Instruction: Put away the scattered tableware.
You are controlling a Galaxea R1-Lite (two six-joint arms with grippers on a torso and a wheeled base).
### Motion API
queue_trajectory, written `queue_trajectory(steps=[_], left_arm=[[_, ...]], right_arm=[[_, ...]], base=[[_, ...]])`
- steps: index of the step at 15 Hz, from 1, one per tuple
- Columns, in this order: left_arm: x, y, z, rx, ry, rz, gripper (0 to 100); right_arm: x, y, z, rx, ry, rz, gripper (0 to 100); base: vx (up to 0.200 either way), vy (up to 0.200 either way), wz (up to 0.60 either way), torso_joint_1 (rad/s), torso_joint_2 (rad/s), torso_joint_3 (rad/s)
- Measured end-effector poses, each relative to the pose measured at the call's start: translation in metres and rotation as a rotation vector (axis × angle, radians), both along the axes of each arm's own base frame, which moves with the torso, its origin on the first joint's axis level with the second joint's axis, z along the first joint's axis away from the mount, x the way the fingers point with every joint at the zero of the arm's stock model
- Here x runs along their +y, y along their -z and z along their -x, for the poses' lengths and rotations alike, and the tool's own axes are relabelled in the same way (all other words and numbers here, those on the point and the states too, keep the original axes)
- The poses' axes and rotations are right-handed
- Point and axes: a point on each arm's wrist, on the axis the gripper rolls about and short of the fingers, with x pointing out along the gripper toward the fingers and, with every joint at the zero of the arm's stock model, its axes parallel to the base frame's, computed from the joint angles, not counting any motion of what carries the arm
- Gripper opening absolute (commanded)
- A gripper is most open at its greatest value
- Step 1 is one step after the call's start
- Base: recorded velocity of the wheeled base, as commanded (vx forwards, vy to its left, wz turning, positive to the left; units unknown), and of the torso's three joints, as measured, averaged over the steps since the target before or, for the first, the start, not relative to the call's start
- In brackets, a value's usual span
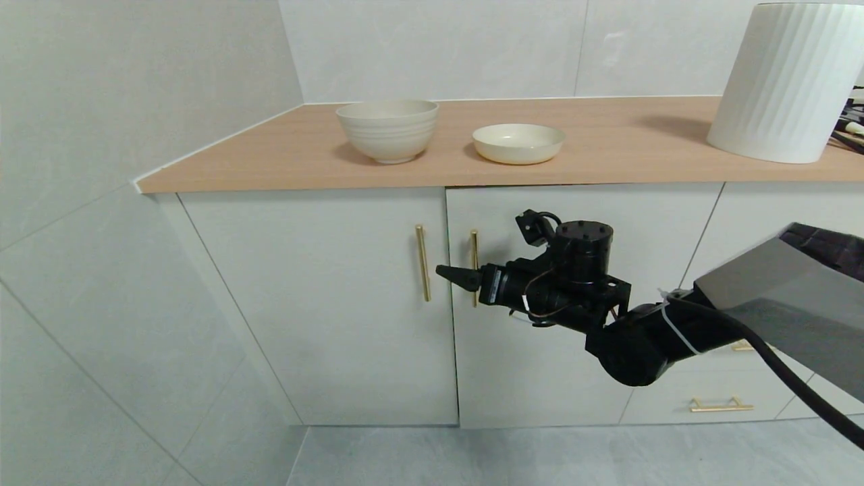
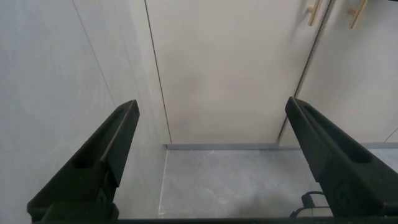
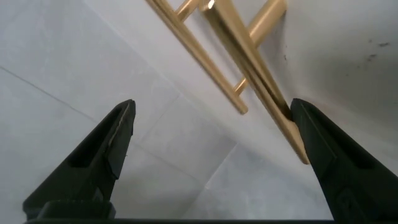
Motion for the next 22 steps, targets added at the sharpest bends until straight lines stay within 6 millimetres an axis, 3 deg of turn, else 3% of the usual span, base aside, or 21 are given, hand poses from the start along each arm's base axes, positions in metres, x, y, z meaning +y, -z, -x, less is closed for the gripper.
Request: queue_trajectory(steps=[4,16,22], left_arm=[[0.000,0.000,0.000,0.000,0.000,0.000,100],[0.000,0.000,0.000,0.000,0.000,0.000,100],[0.000,0.000,0.000,0.000,0.000,0.000,100]], right_arm=[[-0.005,-0.006,0.020,0.037,-0.099,-0.004,100],[-0.068,-0.019,0.121,0.145,-0.328,0.045,100],[-0.082,-0.026,0.144,0.133,-0.349,0.040,100]], base=[[0.000,0.000,0.00,0.000,0.00,0.000],[0.000,0.000,0.00,0.000,0.00,0.000],[0.000,0.000,0.00,0.000,0.00,0.000]])
